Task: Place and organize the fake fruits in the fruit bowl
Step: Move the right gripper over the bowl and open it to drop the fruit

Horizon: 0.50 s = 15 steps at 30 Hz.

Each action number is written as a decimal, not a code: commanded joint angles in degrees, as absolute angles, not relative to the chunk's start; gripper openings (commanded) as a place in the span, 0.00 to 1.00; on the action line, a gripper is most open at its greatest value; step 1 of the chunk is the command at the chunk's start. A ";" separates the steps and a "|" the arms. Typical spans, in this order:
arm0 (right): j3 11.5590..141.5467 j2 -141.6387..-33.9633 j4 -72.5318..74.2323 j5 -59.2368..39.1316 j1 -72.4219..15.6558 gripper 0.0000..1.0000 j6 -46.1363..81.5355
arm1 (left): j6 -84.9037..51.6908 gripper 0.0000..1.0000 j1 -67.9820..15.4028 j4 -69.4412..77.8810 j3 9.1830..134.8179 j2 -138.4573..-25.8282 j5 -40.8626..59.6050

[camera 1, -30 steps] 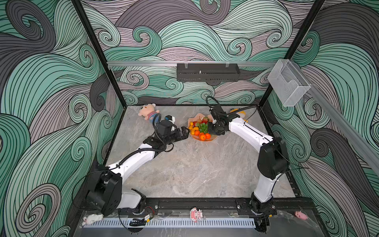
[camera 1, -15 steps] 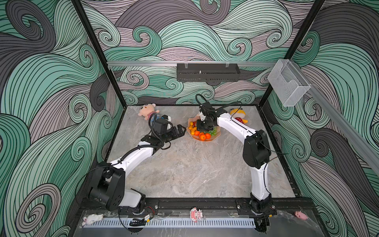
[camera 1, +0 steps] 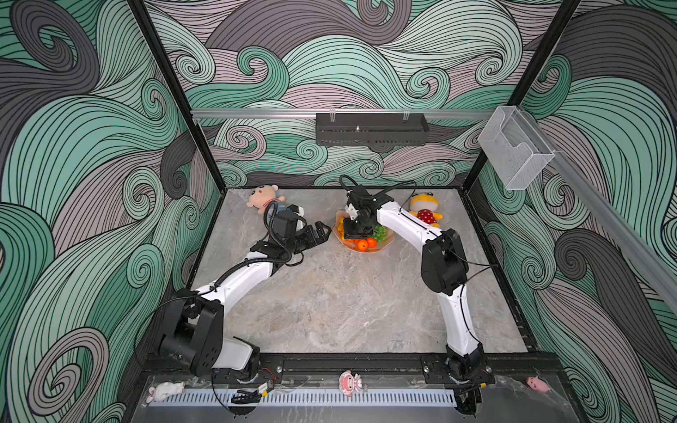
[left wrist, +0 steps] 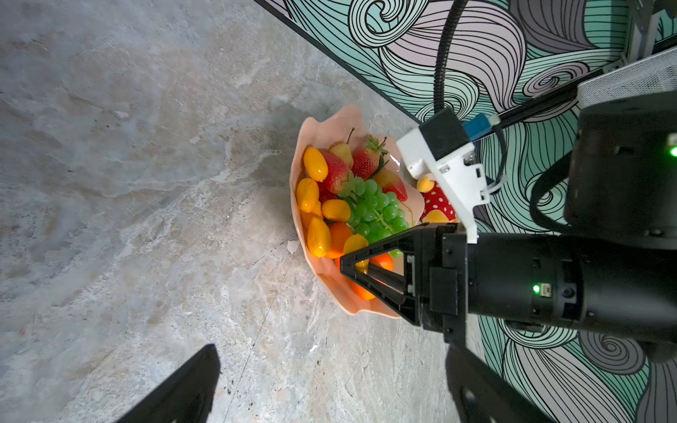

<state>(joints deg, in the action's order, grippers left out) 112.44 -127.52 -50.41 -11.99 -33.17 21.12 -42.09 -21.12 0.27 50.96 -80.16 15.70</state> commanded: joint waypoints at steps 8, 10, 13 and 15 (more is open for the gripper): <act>112.66 -127.69 -52.56 -10.62 -33.48 0.32 20.04 | -42.54 0.99 -20.71 1.40 51.44 -79.81 16.61; 112.68 -127.42 -52.56 -10.11 -33.48 0.32 20.04 | -42.54 0.99 -20.65 1.28 51.34 -79.72 16.66; 112.59 -126.30 -52.55 -9.68 -33.41 0.32 19.87 | -42.06 0.98 -20.67 0.71 51.24 -79.25 16.56; 112.50 -124.94 -52.48 -9.33 -33.46 0.32 19.65 | -41.13 0.99 -20.66 0.19 51.24 -78.65 16.76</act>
<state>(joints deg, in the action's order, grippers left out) 112.44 -127.50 -51.33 -10.83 -33.21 20.32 -42.00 -21.12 0.30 50.96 -80.14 15.97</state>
